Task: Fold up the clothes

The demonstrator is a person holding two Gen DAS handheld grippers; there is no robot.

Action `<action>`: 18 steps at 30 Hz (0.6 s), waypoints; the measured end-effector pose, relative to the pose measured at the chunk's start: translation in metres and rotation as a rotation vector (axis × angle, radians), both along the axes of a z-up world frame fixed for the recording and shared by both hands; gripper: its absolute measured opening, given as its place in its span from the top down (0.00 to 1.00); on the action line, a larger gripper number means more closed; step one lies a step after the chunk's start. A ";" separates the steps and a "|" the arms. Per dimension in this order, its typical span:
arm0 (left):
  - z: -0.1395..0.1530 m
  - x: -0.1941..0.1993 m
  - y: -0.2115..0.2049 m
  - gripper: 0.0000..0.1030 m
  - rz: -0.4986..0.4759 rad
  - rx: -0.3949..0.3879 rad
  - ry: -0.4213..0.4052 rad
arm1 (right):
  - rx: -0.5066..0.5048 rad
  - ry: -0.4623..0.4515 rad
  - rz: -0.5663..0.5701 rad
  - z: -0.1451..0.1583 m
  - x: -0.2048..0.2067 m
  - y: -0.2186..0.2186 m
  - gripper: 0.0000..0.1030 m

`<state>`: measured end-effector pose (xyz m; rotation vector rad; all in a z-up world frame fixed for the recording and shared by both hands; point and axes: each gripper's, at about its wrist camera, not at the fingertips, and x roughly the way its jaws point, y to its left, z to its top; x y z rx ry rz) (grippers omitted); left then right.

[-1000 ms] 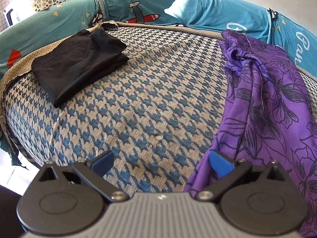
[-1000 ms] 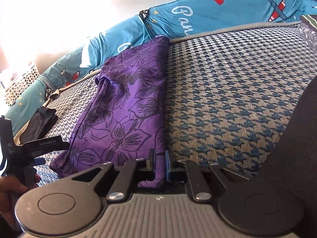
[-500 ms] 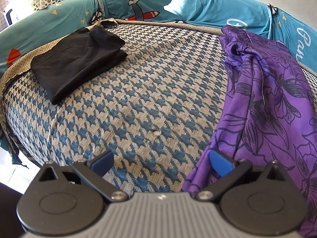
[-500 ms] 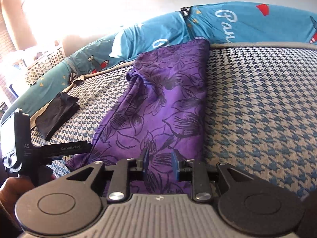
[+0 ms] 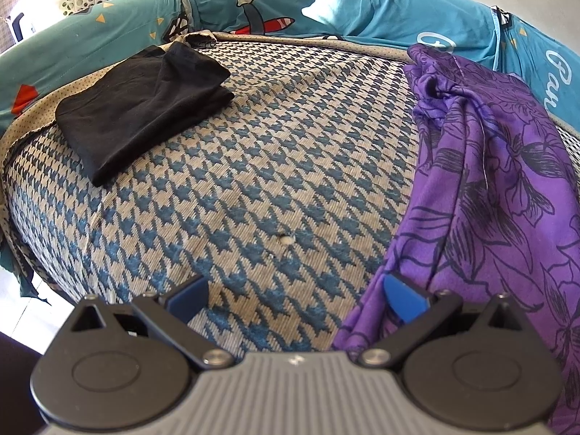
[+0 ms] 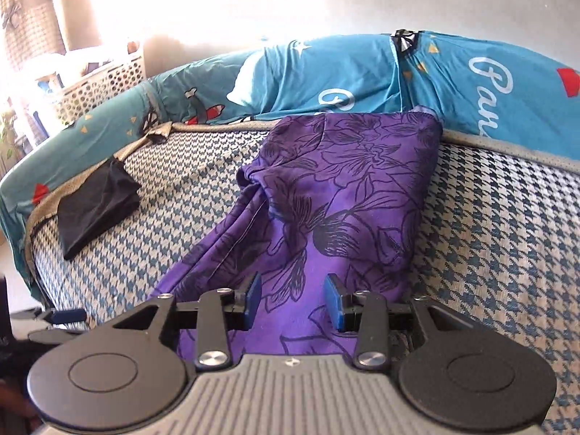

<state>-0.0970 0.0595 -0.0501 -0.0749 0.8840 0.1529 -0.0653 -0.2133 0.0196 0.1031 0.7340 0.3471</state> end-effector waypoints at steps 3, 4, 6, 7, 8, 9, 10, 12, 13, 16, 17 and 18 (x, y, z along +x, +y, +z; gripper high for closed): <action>0.000 0.001 0.000 0.00 0.002 0.000 0.002 | 0.046 0.070 -0.029 -0.009 0.008 0.000 0.64; 0.000 0.001 0.000 0.00 0.003 0.001 0.004 | 0.043 0.086 -0.020 -0.012 0.009 0.002 0.64; -0.001 0.002 0.000 0.00 0.005 0.001 0.006 | 0.026 0.107 -0.008 -0.016 0.011 0.007 0.64; -0.001 0.002 0.000 0.00 0.006 0.001 0.007 | 0.022 0.125 -0.012 -0.020 0.011 0.008 0.64; -0.001 0.002 0.000 0.00 0.006 0.001 0.008 | 0.016 0.149 -0.017 -0.024 0.012 0.008 0.64; -0.001 0.003 0.000 0.00 0.007 0.001 0.009 | 0.003 0.177 -0.020 -0.029 0.013 0.008 0.64; -0.001 0.003 0.000 0.00 0.008 0.002 0.010 | -0.010 0.205 -0.022 -0.034 0.014 0.009 0.64; -0.001 0.004 0.000 0.00 0.010 0.002 0.012 | -0.020 0.239 -0.025 -0.041 0.015 0.009 0.62; -0.001 0.004 0.000 0.00 0.011 0.002 0.012 | -0.021 0.235 -0.021 -0.043 0.014 0.008 0.62; -0.001 0.004 0.000 0.00 0.013 0.001 0.011 | -0.040 0.226 -0.004 -0.042 0.012 0.010 0.59; -0.001 0.003 0.000 0.00 0.013 0.000 0.010 | -0.045 0.224 0.000 -0.042 0.012 0.011 0.59; -0.001 0.003 0.000 0.00 0.013 -0.001 0.010 | -0.040 0.225 -0.004 -0.042 0.012 0.010 0.59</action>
